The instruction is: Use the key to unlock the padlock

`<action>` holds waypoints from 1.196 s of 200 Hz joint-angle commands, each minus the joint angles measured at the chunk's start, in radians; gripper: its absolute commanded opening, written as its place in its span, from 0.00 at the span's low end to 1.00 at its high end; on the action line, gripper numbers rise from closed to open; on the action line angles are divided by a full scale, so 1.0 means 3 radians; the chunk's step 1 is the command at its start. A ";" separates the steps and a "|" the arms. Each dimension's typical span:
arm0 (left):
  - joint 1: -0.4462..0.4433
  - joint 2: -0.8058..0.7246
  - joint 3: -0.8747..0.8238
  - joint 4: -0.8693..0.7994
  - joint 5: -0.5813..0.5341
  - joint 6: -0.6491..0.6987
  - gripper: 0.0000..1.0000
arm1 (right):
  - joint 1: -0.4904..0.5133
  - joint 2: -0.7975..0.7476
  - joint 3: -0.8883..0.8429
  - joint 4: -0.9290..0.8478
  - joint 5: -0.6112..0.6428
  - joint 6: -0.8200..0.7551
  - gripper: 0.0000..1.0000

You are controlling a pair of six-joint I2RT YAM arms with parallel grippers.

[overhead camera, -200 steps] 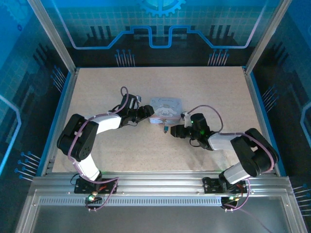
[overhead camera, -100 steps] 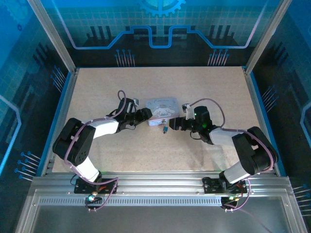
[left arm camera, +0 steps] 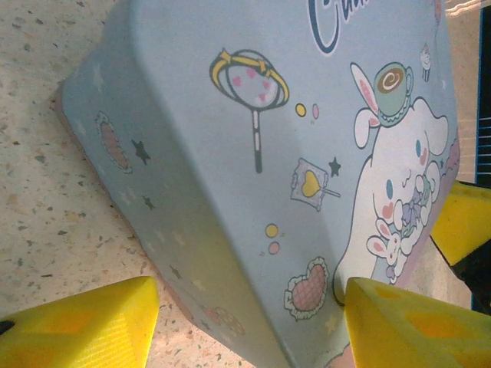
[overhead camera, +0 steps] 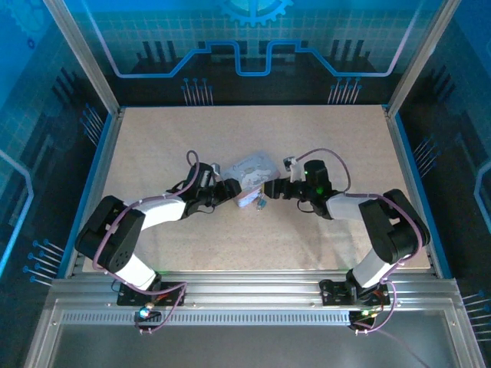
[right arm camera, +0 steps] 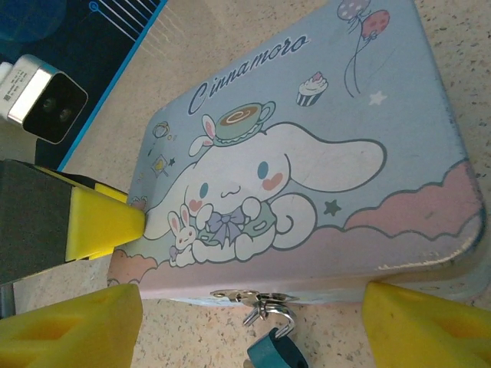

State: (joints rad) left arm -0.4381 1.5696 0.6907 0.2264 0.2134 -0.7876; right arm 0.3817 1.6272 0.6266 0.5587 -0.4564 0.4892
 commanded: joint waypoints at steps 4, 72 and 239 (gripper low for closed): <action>-0.0036 -0.0043 -0.0093 -0.0294 -0.0083 -0.0034 0.66 | -0.0081 -0.0083 -0.0184 0.0192 -0.0202 0.0000 0.76; -0.0048 -0.0028 -0.0114 -0.0246 -0.0086 -0.0065 0.66 | -0.0001 0.0223 -0.0281 0.0637 -0.0455 0.0124 0.76; -0.0046 -0.0021 -0.0139 -0.0203 -0.0074 -0.0107 0.66 | 0.0162 0.0847 0.0110 0.0760 -0.0654 0.0113 0.66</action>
State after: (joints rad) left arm -0.4427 1.5623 0.6823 0.2268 0.2062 -0.8139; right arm 0.4191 1.8565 0.6376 0.7437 -0.6147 0.5201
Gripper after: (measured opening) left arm 0.660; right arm 0.676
